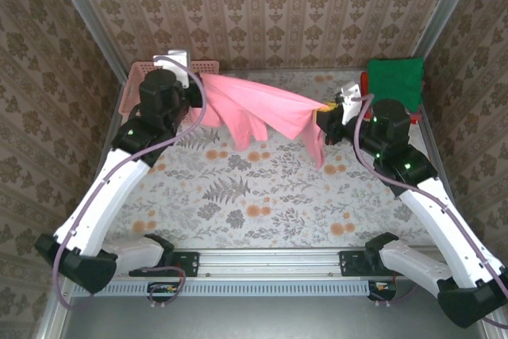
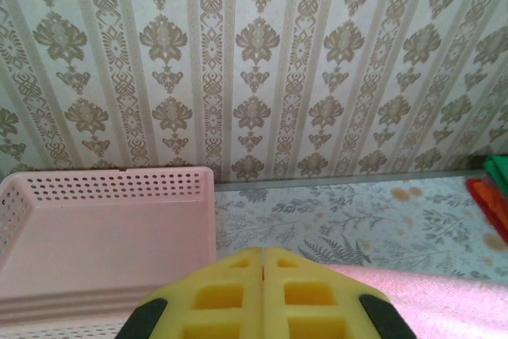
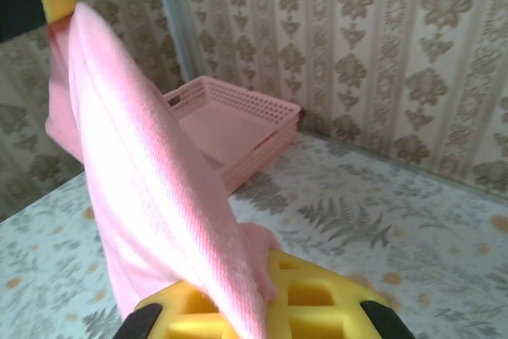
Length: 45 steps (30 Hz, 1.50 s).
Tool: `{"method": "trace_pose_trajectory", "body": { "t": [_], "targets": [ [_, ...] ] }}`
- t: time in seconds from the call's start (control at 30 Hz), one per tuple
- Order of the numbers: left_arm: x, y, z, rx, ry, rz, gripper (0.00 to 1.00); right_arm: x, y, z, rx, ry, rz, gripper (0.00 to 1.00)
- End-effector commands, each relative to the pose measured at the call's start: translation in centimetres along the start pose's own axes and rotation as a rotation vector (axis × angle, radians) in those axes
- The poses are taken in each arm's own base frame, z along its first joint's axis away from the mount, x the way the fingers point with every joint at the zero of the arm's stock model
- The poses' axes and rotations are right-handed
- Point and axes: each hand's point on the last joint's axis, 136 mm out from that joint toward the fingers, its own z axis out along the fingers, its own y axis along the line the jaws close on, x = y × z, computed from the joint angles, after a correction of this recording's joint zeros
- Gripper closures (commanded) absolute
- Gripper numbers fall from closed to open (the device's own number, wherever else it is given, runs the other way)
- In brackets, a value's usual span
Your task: Fold and stack the t-shirts
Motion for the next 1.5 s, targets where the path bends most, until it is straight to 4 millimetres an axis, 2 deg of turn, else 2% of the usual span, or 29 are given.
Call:
{"method": "trace_pose_trajectory", "body": {
  "t": [0.0, 0.07, 0.17, 0.3, 0.43, 0.57, 0.67, 0.8, 0.83, 0.87, 0.9, 0.93, 0.97, 1.07, 1.1, 1.2, 1.37, 1.47],
  "targets": [
    [1.0, 1.2, -0.8, -0.038, 0.015, -0.038, 1.0, 2.6, 0.1, 0.0, -0.014, 0.066, 0.051, 1.0],
    [3.0, 1.2, 0.4, -0.045, 0.073, -0.012, 1.0, 4.5, -1.2, 1.1, 0.032, 0.117, 0.079, 1.0],
    [7.5, 0.9, 3.5, -0.054, 0.218, 0.032, 1.0, 8.7, -3.4, 4.1, 0.085, 0.233, 0.177, 1.0],
    [13.2, -0.1, 8.2, -0.044, 0.377, 0.049, 1.0, 14.2, -7.9, 7.3, 0.231, 0.395, 0.357, 1.0],
    [16.8, -1.2, 11.9, -0.025, 0.447, 0.037, 1.0, 18.4, -11.4, 9.2, 0.309, 0.494, 0.487, 1.0],
    [18.9, -1.8, 15.0, -0.022, 0.491, 0.05, 1.0, 20.0, -13.9, 10.6, 0.328, 0.502, 0.53, 1.0],
    [19.8, -2.0, 17.2, -0.023, 0.505, 0.07, 1.0, 20.6, -15.9, 11.9, 0.343, 0.52, 0.526, 1.0],
    [19.8, -2.0, 20.0, -0.031, 0.507, 0.071, 1.0, 20.8, -19.4, 13.9, 0.358, 0.539, 0.546, 0.97],
    [19.6, -2.1, 20.7, -0.025, 0.5, 0.061, 0.95, 20.7, -20.3, 14.3, 0.366, 0.536, 0.55, 0.94],
    [19.4, -2.4, 21.3, -0.01, 0.495, 0.047, 0.8, 20.6, -21.3, 14.7, 0.375, 0.533, 0.558, 0.87],
    [19.0, -2.9, 21.7, 0.009, 0.499, 0.036, 0.46, 20.6, -22.0, 15.0, 0.38, 0.534, 0.567, 0.78],
    [18.7, -3.3, 21.9, 0.022, 0.506, 0.034, 0.2, 20.6, -22.6, 15.3, 0.378, 0.538, 0.576, 0.63],
    [18.3, -3.7, 21.7, 0.02, 0.52, 0.038, 0.01, 20.6, -23.0, 15.3, 0.379, 0.549, 0.587, 0.47],
    [17.5, -4.5, 19.9, 0.003, 0.507, 0.07, 0.0, 19.8, -23.0, 14.6, 0.386, 0.53, 0.573, 0.27],
    [17.4, -4.8, 19.1, -0.001, 0.495, 0.069, 0.0, 19.7, -22.8, 14.0, 0.393, 0.515, 0.568, 0.23],
    [19.0, -4.8, 16.3, -0.04, 0.492, 0.014, 0.0, 20.2, -21.5, 12.0, 0.423, 0.497, 0.571, 0.19],
    [24.6, -4.2, 11.7, -0.125, 0.548, -0.056, 0.0, 23.3, -17.5, 8.5, 0.46, 0.549, 0.562, 0.19],
    [27.8, -4.1, 10.1, -0.158, 0.592, -0.144, 0.07, 24.9, -14.9, 7.3, 0.461, 0.58, 0.552, 0.2]
  ]
}}
